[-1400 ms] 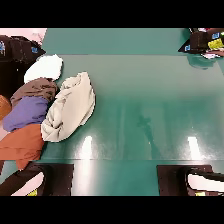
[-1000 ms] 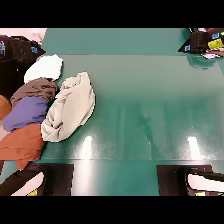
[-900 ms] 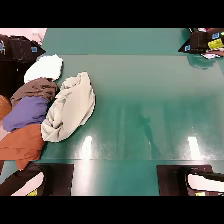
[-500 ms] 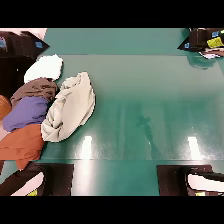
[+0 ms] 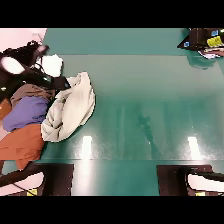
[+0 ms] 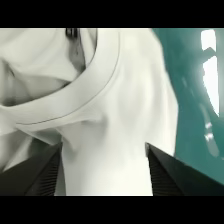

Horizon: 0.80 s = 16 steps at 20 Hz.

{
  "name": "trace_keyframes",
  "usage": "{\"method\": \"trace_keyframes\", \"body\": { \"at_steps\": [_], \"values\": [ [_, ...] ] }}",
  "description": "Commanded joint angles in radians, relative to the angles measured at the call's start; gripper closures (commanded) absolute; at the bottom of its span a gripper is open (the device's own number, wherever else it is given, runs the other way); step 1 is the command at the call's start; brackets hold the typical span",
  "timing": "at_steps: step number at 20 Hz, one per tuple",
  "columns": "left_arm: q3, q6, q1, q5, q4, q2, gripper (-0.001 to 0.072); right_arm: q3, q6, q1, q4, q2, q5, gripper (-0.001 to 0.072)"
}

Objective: Fold the shirts.

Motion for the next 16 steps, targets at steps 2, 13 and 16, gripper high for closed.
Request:
{"method": "trace_keyframes", "body": {
  "at_steps": [2,13,16],
  "values": [
    [-0.029,-0.002,0.000,0.002,-0.073,-0.154,0.0094,0.000,0.000,0.001,0.000,0.000,0.002,0.0693],
    [0.379,0.035,-0.050,-0.007,-0.251,0.034,0.0682,0.002,0.000,-0.084,0.000,0.133,-0.196,0.0693],
    [0.656,0.086,-0.198,0.006,-0.247,0.075,0.0683,0.002,0.000,-0.142,0.000,0.207,-0.293,0.0693]
  ]
}}
